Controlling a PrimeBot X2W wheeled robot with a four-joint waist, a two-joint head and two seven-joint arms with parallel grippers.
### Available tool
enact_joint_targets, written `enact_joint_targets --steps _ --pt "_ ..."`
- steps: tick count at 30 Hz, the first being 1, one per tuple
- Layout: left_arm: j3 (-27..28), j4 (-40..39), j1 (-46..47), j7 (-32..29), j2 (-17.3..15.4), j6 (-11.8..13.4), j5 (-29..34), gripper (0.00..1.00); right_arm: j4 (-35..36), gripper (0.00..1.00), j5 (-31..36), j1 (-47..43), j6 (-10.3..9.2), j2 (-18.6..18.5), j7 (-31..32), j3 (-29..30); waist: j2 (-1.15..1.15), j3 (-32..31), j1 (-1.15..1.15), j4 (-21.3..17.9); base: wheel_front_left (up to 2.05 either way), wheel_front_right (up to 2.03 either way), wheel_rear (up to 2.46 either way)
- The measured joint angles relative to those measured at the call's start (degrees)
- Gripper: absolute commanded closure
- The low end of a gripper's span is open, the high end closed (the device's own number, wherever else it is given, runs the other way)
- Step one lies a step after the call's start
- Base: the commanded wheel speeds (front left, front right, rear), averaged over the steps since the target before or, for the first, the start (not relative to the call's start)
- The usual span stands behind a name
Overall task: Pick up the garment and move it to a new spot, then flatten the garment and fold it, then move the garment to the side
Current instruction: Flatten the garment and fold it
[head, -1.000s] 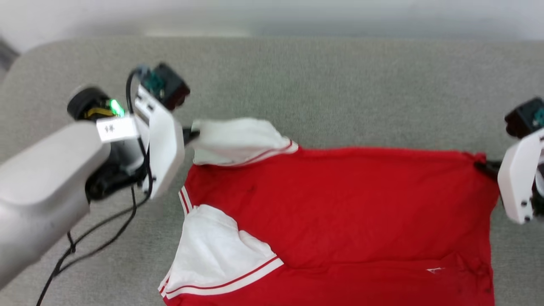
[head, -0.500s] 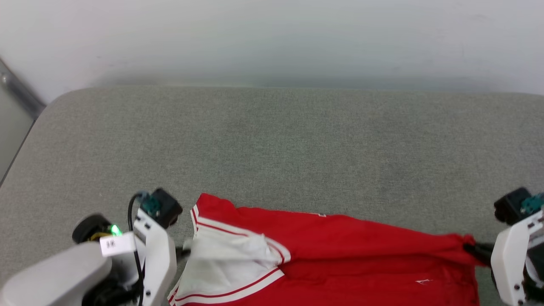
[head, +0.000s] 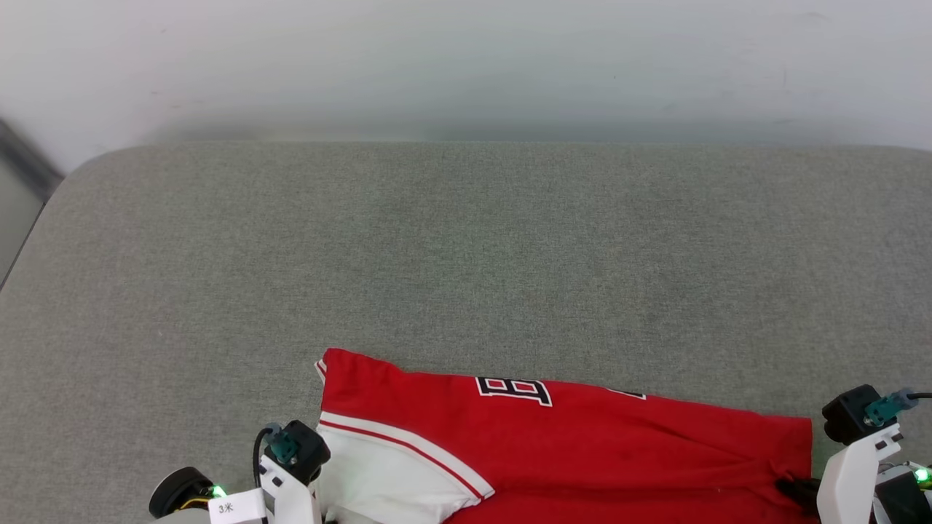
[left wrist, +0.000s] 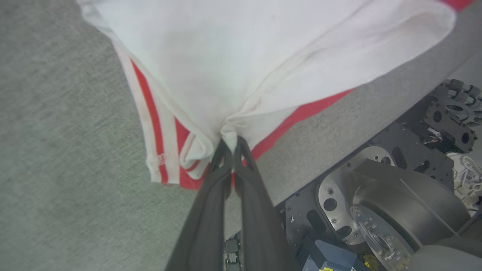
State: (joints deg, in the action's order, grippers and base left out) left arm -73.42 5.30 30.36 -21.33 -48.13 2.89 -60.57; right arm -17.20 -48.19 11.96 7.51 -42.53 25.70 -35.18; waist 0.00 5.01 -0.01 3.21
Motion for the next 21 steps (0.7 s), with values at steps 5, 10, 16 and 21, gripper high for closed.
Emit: enact_joint_targets --steps 5,10,16,21 --pt "1.40 1.15 -0.64 4.20 0.77 1.48 0.52 0.00 -0.69 0.00 0.54 -0.10 0.00 0.67 -2.46 0.49 0.00 -0.52 0.01 0.13 0.00 0.00 0.00" --pt "3.48 -1.59 -1.59 9.85 -0.35 4.77 1.90 0.00 2.56 0.00 0.64 -1.28 0.00 -1.05 -5.23 2.71 0.00 -2.33 0.01 0.21 0.00 0.00 0.00" --pt "7.46 -4.72 -3.28 20.13 -1.32 11.91 4.98 0.00 7.49 0.00 -0.69 -4.49 -0.01 -3.30 -6.62 9.26 0.00 -4.42 0.01 0.34 0.00 0.00 0.00" --pt "11.17 -4.77 -5.38 29.61 -0.02 17.82 6.20 0.00 8.40 0.00 -2.25 -7.27 -0.01 -3.35 -6.12 16.08 0.00 -5.05 0.01 0.27 0.00 0.00 0.00"
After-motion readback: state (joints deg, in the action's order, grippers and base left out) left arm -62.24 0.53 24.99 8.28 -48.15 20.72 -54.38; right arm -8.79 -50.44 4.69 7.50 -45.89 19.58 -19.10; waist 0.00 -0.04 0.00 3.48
